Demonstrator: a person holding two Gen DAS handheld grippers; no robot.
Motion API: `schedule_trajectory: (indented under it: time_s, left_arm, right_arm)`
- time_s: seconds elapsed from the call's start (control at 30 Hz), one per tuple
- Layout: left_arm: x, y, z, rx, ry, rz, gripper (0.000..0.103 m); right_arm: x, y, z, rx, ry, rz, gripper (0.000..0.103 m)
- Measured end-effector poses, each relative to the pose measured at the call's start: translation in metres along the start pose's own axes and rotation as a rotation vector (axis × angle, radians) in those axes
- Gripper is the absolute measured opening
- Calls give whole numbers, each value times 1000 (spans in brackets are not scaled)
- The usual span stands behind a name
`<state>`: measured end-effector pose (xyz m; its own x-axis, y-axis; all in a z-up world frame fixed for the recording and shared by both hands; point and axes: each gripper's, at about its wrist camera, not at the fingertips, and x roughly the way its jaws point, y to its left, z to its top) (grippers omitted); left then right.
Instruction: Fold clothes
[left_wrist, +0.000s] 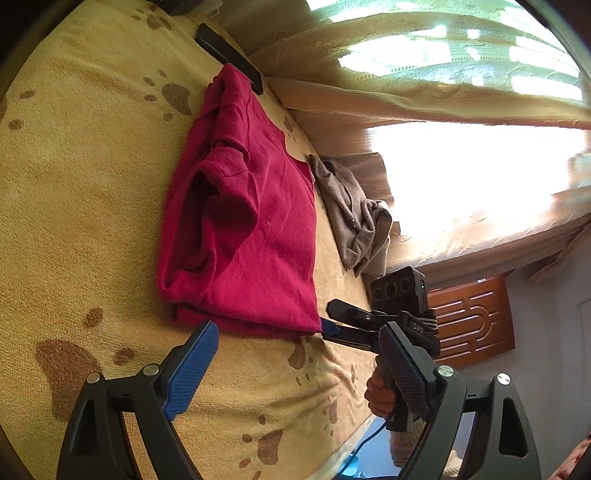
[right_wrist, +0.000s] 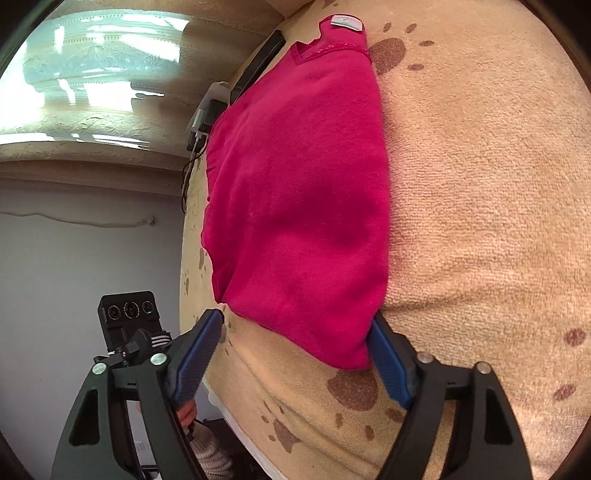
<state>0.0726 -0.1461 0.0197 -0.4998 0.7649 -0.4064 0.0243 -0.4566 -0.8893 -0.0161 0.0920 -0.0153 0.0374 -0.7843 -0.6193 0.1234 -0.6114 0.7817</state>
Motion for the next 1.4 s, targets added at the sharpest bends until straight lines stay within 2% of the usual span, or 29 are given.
schedule_trajectory:
  time_s: [0.03, 0.1, 0.13, 0.2, 0.33, 0.43, 0.57, 0.7, 0.9, 1.0, 1.1, 1.23, 1.3, 1.4]
  left_arm:
    - [0, -1, -2, -3, 0, -5, 90]
    - [0, -3, -6, -9, 0, -15, 90]
    - [0, -2, -8, -18, 4, -29, 90]
    - [4, 0, -14, -60, 20, -76, 91]
    - [15, 8, -27, -170, 44, -191, 92]
    - [27, 10, -37, -239, 15, -264, 93]
    - [43, 13, -40, -315, -54, -284, 93]
    - [57, 23, -34, -454, -113, -306, 93]
    - [62, 28, -22, -573, -181, -259, 93]
    - [67, 26, -14, -614, -183, -199, 93]
    - [65, 22, -7, -626, -222, -143, 93]
    - [62, 21, 9, -655, -277, -138, 93]
    - [63, 20, 18, -641, -272, -141, 93]
    - [64, 11, 31, -525, -276, -128, 92]
  right_arm:
    - [0, -2, 0, 2, 1, -12, 46]
    - [0, -8, 1, 17, 1, -23, 27]
    - [-1, -10, 2, 28, -5, -3, 23]
    - [-4, -14, 2, 48, -18, 43, 21]
    - [-18, 8, 7, 12, -77, 136, 20]
    - [-23, 23, 15, -4, -98, 168, 20]
    - [-23, 34, 19, 2, -110, 208, 20]
    - [-25, 38, 21, 5, -127, 243, 20]
    - [-29, 39, 25, 12, -148, 293, 19]
    - [-29, 38, 26, 16, -149, 310, 19]
    - [-30, 34, 27, 23, -146, 334, 19]
    - [-35, 30, 27, 28, -140, 362, 19]
    - [-40, 27, 25, 24, -135, 369, 19]
    - [-43, 24, 24, 13, -125, 373, 19]
